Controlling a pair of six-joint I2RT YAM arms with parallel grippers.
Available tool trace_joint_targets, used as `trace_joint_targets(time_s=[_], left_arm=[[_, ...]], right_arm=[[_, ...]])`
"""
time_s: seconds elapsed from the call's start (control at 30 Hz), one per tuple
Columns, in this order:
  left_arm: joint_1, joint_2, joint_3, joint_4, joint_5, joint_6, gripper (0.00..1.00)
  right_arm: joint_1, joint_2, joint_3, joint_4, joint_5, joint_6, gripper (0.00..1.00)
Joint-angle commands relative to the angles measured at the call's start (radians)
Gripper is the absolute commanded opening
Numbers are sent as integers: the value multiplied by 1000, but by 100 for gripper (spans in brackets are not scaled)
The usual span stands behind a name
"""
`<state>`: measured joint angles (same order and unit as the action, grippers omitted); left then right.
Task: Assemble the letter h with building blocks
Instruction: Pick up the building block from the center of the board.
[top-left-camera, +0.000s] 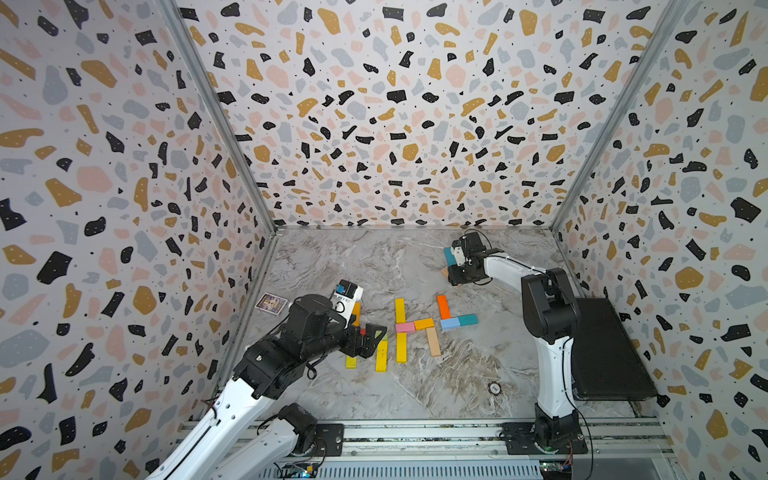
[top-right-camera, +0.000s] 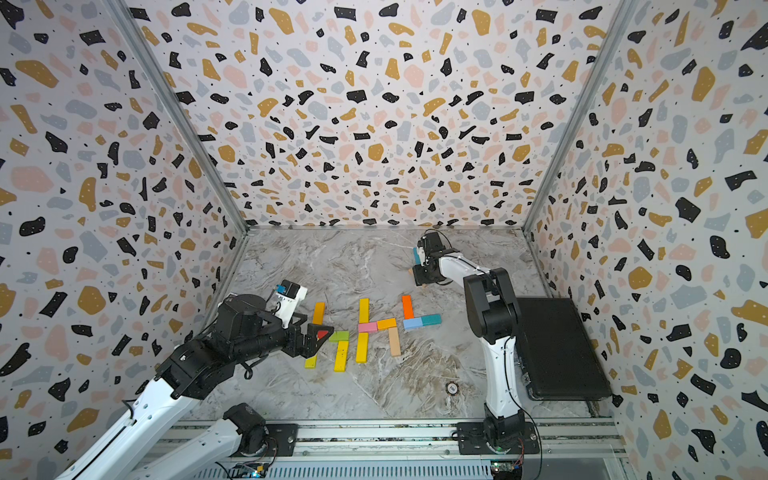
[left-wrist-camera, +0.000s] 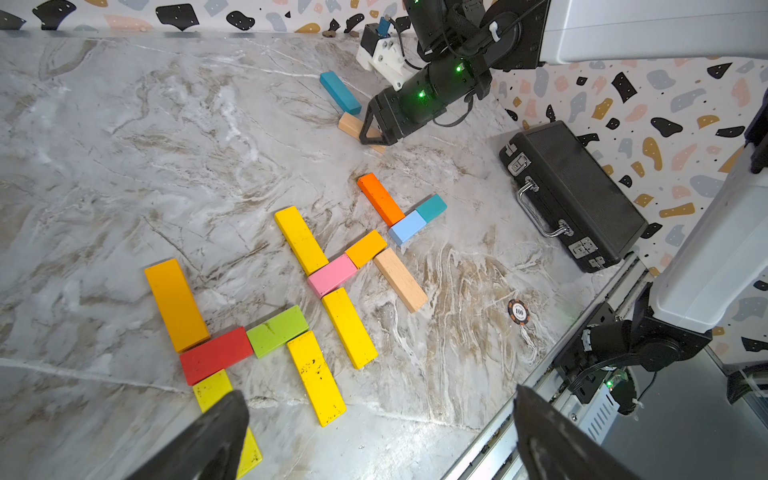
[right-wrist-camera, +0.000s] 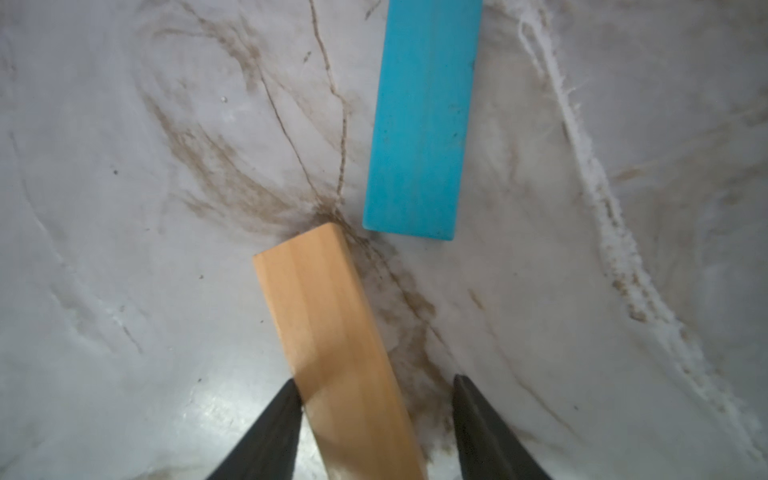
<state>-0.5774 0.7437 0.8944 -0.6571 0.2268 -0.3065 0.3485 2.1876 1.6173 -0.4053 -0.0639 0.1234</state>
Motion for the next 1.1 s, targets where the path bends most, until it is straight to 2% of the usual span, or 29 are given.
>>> trace_joint_targets(time_s=[0.0,0.1,0.17,0.37,0.57,0.73,0.8,0.9,1.07], left_arm=[[8,1,-6,20,3,9,99],[9,1,-6,20,6,9,99],[9,2,-8,22,8,7,99],[8,2,-8,20,2,8,99],[9,-6,-8,19,-3,6,99],[10,-15,-8,19,-3,4,99],[10,-19,-8,20,0,0,99],[10,-30,-11,26,8,-2,99],[10,-40,-11,32,22,-4,99]], right_arm=[[25,30,23,-83,55,-6,48],[28,26,-5,-44,59,16,32],[31,9,-26,-10,58,21,25],[52,-76,-92,110,88,58,17],[60,-273,-202,164,81,154,13],[95,-489,-403,149,77,259,13],[126,-568,-491,121,89,278,13],[205,-695,-609,47,172,300,13],[334,-893,-810,-9,235,422,14]])
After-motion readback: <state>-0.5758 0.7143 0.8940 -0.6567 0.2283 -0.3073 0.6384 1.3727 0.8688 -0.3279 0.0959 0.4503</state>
